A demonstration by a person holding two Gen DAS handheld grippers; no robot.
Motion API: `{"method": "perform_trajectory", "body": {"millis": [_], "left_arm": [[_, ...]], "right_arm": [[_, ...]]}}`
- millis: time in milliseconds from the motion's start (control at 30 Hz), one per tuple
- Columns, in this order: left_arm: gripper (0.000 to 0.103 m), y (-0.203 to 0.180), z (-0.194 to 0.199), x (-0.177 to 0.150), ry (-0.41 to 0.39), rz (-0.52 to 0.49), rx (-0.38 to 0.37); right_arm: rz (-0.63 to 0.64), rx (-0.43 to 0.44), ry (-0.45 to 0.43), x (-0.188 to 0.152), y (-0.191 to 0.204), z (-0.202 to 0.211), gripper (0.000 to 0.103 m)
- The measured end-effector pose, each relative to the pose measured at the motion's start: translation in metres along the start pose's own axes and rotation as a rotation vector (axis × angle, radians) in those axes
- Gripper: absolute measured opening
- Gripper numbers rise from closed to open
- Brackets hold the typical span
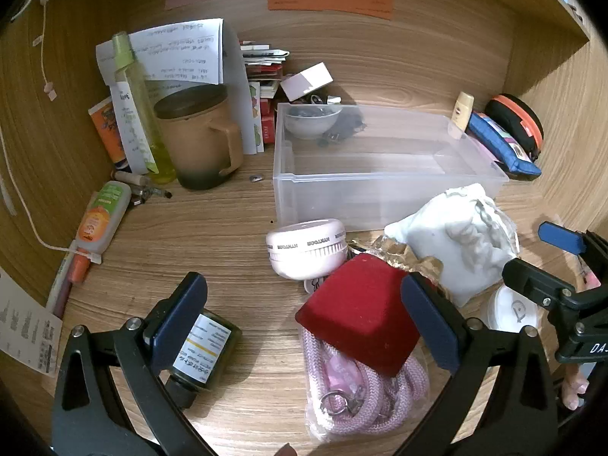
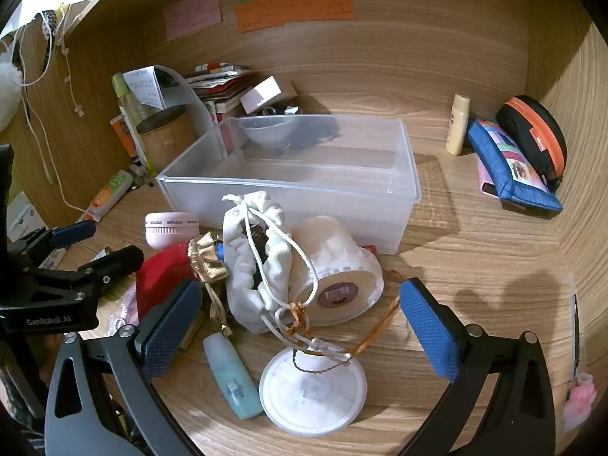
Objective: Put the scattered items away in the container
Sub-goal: 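Grasp the dark green bottle with the left gripper while the right grasps the white lid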
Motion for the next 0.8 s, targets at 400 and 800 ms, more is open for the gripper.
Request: {"method": "perform_trajectory", "body": {"millis": [400,800], "left_arm": [[0.103,-0.004,0.004,0.0,-0.001,-0.004,0.0],[0.103,0.003,0.013,0.0,-0.033,0.014,0.035]], "right_arm": [[-0.005,-0.002,0.006,-0.001,0.0,0.001,0.103],[-0.002,0.003,0.009,-0.006,0.003,0.003,0.103]]}}
Point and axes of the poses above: each gripper's, at about its wrist camera, not at the fingertips, and z roughly against the way its jaws point, y to its left, x to its top, the point moved 6 cm from there along -z, roughly the way its jaws point, and after that the axes turned 1 degree about -y, right-handed, at the moved point
